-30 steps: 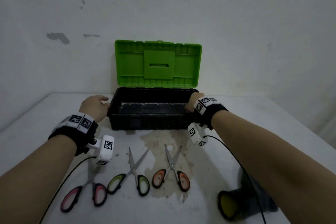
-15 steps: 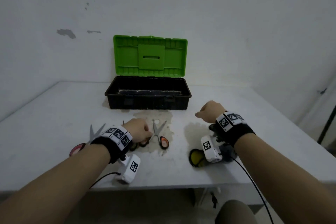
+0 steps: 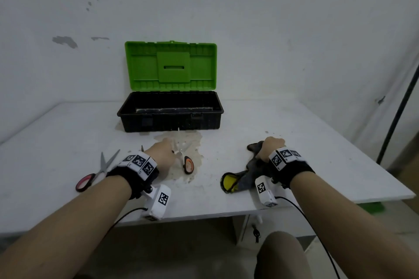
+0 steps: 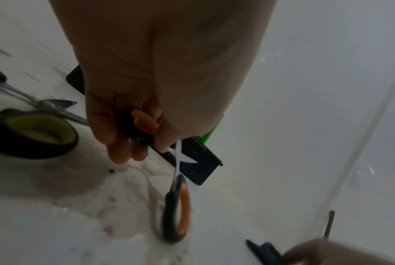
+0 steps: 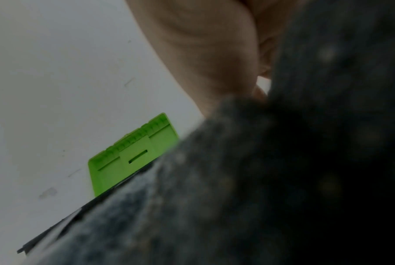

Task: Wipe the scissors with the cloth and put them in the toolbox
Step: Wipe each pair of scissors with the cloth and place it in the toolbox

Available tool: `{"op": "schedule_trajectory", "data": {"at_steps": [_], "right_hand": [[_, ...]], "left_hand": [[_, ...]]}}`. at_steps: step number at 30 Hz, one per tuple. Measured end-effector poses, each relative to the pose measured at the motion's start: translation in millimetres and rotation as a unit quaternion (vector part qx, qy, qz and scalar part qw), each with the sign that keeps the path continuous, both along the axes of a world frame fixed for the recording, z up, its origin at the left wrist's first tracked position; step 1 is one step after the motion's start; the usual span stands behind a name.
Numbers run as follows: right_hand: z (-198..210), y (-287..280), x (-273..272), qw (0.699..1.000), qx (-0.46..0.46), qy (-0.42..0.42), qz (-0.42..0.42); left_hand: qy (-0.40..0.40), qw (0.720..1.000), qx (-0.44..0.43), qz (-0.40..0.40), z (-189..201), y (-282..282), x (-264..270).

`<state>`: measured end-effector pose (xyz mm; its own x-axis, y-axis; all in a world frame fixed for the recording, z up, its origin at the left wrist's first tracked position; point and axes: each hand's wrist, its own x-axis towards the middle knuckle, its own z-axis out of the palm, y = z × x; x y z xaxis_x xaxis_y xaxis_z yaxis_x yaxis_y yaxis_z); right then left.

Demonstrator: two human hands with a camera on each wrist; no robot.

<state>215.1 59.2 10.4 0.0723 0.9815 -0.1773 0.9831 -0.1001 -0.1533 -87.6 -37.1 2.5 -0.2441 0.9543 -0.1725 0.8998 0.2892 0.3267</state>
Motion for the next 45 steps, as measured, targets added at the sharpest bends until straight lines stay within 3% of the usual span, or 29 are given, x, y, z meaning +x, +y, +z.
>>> {"op": "schedule_trajectory", "data": {"at_steps": [4, 7, 10, 13, 17, 22, 27, 30, 32, 37, 42, 45], "right_hand": [[3.1, 0.0, 3.0, 1.0, 0.008, 0.005, 0.002], [7.8, -0.2, 2.3, 0.998, 0.033, 0.034, 0.03], [11.7, -7.0, -1.9, 0.971, 0.063, 0.221, 0.065], [10.9, -16.3, -11.7, 0.903, 0.066, 0.419, 0.071], [10.0, -25.0, -21.5, 0.852, 0.075, 0.513, 0.067], [2.1, -32.1, -23.5, 0.825, 0.124, 0.549, 0.051], [-9.6, -36.4, -24.0, 0.838, 0.132, 0.528, 0.04], [-15.5, -40.1, -17.4, 0.853, 0.213, 0.473, 0.054], [-18.3, -40.4, -13.7, 0.848, 0.239, 0.472, 0.035], [-33.3, -38.5, -16.4, 0.838, 0.179, 0.516, 0.009], [-26.4, -56.0, -32.9, 0.827, 0.19, 0.523, 0.082], [-23.9, -65.4, -37.6, 0.844, 0.184, 0.485, 0.137]], "left_hand": [[-0.173, 0.984, 0.048, -0.006, 0.7, -1.8, 3.9], [-0.36, 0.93, 0.074, 0.025, -4.2, -3.4, 16.6], [-0.451, 0.885, 0.087, 0.073, -6.3, -5.0, 32.2], [-0.497, 0.859, 0.094, 0.082, -10.1, -3.1, 42.9], [-0.458, 0.88, 0.119, 0.025, -20.4, -1.3, 44.7], [-0.437, 0.893, 0.107, -0.017, -21.5, -11.0, 51.7], [-0.364, 0.925, 0.096, -0.042, -18.3, -16.7, 54.8], [-0.316, 0.942, 0.109, -0.043, -17.7, -17.8, 53.8], [-0.29, 0.948, 0.118, -0.048, -16.9, -17.7, 52.5], [-0.3, 0.945, 0.124, -0.045, -20.3, -19.3, 55.7], [-0.334, 0.935, 0.104, -0.055, -31.3, -18.6, 58.7], [-0.343, 0.932, 0.1, -0.059, -32.1, -16.3, 60.2]]}}
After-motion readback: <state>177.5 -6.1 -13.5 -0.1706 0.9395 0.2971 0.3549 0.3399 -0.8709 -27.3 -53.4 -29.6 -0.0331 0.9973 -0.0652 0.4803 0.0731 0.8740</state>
